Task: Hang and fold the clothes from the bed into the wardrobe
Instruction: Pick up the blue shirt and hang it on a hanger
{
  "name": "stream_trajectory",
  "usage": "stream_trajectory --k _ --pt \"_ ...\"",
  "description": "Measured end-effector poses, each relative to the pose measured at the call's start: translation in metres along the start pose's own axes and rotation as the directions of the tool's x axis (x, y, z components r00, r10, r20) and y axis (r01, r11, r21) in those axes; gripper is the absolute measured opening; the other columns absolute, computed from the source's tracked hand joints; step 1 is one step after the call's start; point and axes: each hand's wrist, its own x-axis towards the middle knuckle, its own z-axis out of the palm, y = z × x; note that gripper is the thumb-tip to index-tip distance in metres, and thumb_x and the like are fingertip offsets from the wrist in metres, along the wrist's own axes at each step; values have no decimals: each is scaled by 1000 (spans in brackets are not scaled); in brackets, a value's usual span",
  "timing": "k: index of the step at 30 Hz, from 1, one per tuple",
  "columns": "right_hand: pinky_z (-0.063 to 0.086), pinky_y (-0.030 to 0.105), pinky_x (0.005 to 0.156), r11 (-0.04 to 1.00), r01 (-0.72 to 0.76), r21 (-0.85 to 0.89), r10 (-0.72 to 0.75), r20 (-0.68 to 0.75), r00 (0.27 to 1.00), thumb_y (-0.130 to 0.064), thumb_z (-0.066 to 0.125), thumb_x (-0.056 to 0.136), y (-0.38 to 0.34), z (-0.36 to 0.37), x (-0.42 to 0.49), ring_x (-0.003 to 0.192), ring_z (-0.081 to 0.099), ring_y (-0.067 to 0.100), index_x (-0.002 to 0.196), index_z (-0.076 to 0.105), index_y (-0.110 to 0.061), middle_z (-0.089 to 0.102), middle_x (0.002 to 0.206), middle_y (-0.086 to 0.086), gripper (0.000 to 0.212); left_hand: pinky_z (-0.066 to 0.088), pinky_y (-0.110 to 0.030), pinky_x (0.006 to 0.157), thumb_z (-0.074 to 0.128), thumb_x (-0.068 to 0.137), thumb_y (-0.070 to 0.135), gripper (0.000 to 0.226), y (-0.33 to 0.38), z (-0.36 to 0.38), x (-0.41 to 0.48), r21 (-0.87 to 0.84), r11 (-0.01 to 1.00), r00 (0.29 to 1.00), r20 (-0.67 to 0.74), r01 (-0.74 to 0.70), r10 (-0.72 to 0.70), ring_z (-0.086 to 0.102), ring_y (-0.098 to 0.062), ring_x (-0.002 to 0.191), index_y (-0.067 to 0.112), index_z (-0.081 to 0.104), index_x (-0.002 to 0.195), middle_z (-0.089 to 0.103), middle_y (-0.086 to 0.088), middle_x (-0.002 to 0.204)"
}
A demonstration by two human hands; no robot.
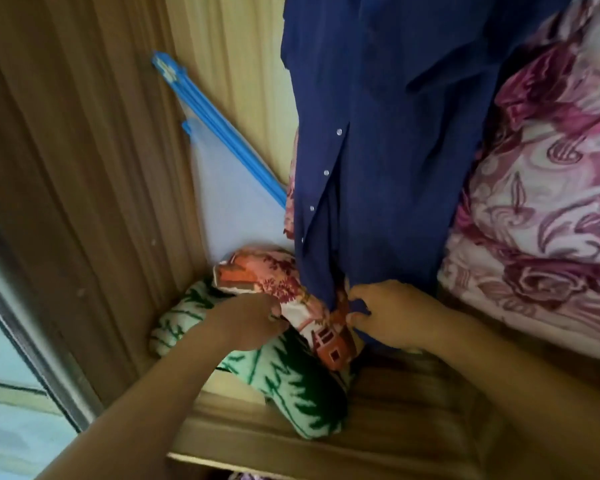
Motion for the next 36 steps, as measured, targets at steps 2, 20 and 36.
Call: stream_trajectory --k 2,20,36 --pt "53 35 83 998 -36 60 33 58 998 -49 57 96 5 27 -12 96 61 21 107 62 -26 64 108 -1 26 51 -34 89 54 95 52 32 1 24 -3 17 1000 999 49 -21 20 62 -24 107 28 62 113 65 -1 118" --pt "54 44 92 618 -778 116 764 146 628 -62 44 96 25 194 -218 118 61 23 139 46 -40 63 131 -5 48 53 -36 86 55 90 57 38 70 184 -6 41 794 732 418 -606 537 65 -18 96 22 60 102 68 4 102" --pt "54 38 87 -113 -941 319 979 198 -50 -59 47 98 18 248 -504 110 64 21 135 50 -38 67 124 -5 43 57 -39 75 50 98 51 40 364 301 -156 -126 97 4 592 -987 806 64 -13 82 24 56 127 64 7 98"
